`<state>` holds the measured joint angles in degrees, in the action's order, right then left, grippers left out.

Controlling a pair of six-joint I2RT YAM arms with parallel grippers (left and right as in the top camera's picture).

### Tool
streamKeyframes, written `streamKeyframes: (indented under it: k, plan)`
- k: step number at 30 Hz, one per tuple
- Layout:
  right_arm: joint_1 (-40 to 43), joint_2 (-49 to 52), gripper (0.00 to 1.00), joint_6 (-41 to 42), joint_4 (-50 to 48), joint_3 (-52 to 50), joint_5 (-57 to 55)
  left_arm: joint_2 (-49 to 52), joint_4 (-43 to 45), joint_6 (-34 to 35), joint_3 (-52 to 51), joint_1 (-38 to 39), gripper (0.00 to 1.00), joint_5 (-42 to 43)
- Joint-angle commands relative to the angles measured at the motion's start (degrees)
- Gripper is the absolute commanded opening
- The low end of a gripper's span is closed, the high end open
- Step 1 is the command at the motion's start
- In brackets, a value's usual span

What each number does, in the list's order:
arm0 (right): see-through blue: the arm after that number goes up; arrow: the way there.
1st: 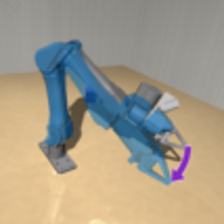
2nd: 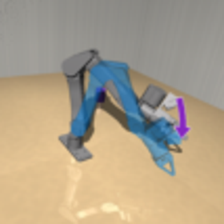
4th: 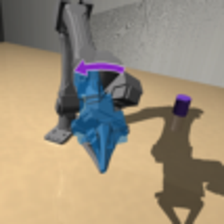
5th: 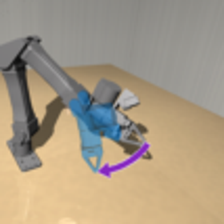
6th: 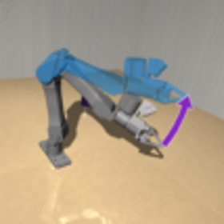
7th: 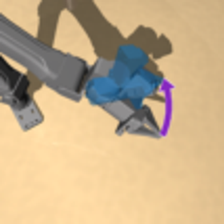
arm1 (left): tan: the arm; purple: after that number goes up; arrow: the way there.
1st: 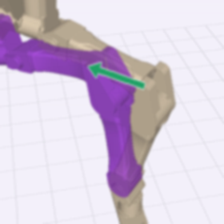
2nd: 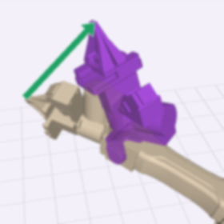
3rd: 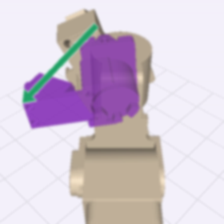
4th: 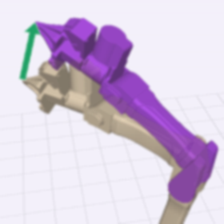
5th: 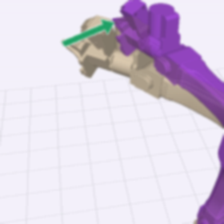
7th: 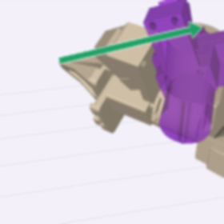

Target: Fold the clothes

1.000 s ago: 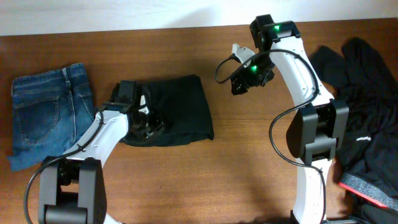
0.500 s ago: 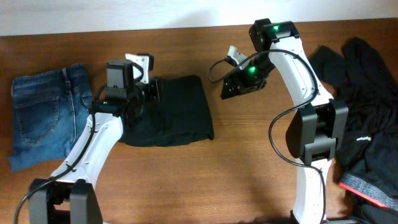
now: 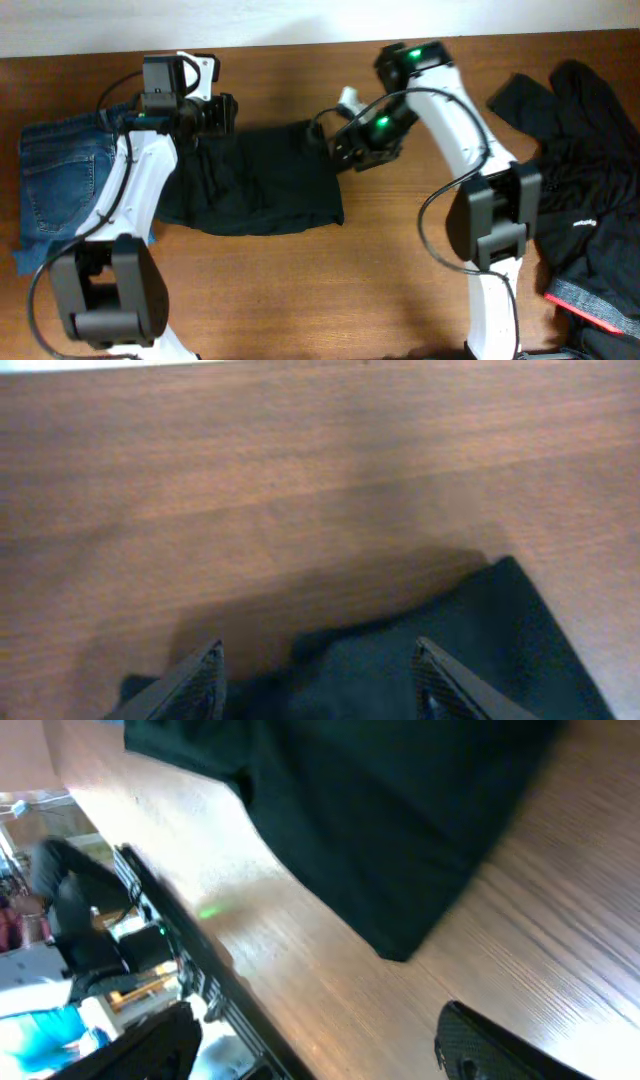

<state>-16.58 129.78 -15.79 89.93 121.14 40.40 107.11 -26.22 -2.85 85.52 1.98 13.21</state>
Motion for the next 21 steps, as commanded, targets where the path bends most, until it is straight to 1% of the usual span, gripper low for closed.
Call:
streamKeyframes:
  k: [1,3,4,10,13,16,18,19,20,21]
  plan:
    - [-5.27,-1.79,0.71,-1.03,-2.47,-2.84,0.94,2.64,0.68,-1.95,2.40,-1.11,0.59,-1.11]
    - [-7.56,-1.79,0.60,0.11,-5.14,-4.94,0.96,3.80,0.81,-1.92,2.40,-1.92,0.59,-2.25]
    - [-8.96,-1.79,0.58,0.76,-6.95,-6.47,0.96,4.50,0.87,-1.92,2.40,-2.38,0.59,-3.08]
    - [-15.37,-1.79,0.58,1.79,-16.02,-14.45,0.94,9.57,2.21,-1.97,2.40,-4.52,0.59,-3.61]
    - [-17.31,-1.79,0.58,4.44,-21.49,-17.84,0.17,11.87,4.04,-2.01,2.40,-4.66,0.59,-3.61]
    - [-18.34,-1.79,0.58,9.33,-26.91,-20.74,-5.66,13.88,5.31,-1.99,2.40,-4.63,0.59,-3.61]
    - [-18.40,-1.79,0.59,13.03,-31.21,-23.17,-11.23,15.72,4.42,-1.97,2.40,-4.66,0.59,-3.61]
    - [-18.34,-1.79,0.60,14.14,-32.61,-24.00,-13.11,16.33,3.65,-1.97,2.40,-4.66,0.59,-3.61]
    - [-18.12,-1.79,0.64,15.28,-33.92,-24.68,-15.15,16.96,2.78,-1.97,2.40,-4.66,0.59,-3.61]
    - [-17.88,-1.79,0.64,15.93,-35.01,-25.24,-17.05,17.57,1.64,-1.97,2.40,-4.66,0.59,-3.61]
